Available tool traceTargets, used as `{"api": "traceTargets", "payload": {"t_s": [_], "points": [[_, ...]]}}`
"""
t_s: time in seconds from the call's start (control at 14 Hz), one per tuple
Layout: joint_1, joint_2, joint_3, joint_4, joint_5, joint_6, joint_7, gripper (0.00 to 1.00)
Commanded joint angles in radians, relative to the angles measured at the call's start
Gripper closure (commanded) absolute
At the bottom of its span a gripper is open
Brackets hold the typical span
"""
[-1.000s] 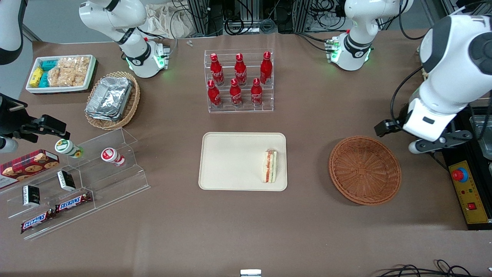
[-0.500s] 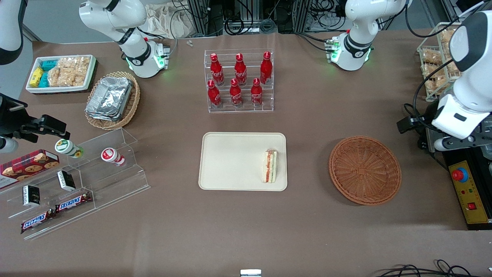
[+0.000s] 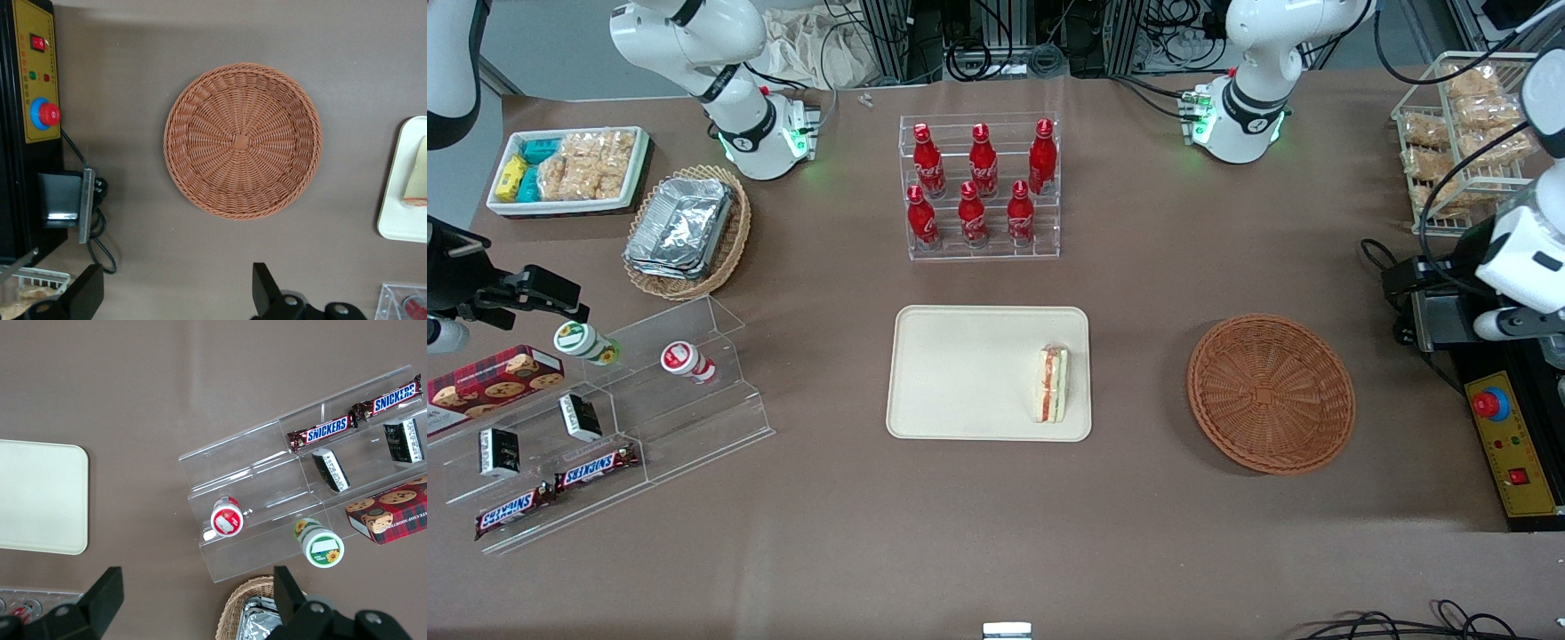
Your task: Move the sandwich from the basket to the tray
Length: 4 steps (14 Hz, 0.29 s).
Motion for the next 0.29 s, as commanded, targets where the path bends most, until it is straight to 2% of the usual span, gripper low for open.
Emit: {"api": "traceTargets", "payload": {"t_s": [0.0, 0.21], "points": [[-0.075, 0.063, 0.09, 0.1, -0.012, -0.067, 0.073, 0.0], [-0.075, 0.068, 0.089, 0.105, -0.011, -0.075, 0.065, 0.0]]}}
